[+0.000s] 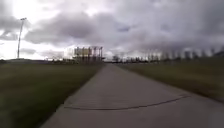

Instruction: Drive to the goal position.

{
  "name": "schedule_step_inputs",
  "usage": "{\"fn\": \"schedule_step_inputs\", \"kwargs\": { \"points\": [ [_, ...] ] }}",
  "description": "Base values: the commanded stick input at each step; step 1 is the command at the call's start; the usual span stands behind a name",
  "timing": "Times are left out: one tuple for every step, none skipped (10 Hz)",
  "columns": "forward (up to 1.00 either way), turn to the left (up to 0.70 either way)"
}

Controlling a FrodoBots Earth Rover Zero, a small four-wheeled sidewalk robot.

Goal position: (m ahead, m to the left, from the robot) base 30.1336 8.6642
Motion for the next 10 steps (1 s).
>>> {"fn": "schedule_step_inputs", "kwargs": {
  "points": [
    [1.00, 0.01],
    [1.00, 0.01],
    [1.00, 0.01],
    [1.00, 0.01],
    [1.00, 0.01],
    [1.00, 0.01],
    [1.00, 0.01],
    [1.00, 0.01],
    [1.00, 0.01],
    [1.00, 0.01]
  ]
}}
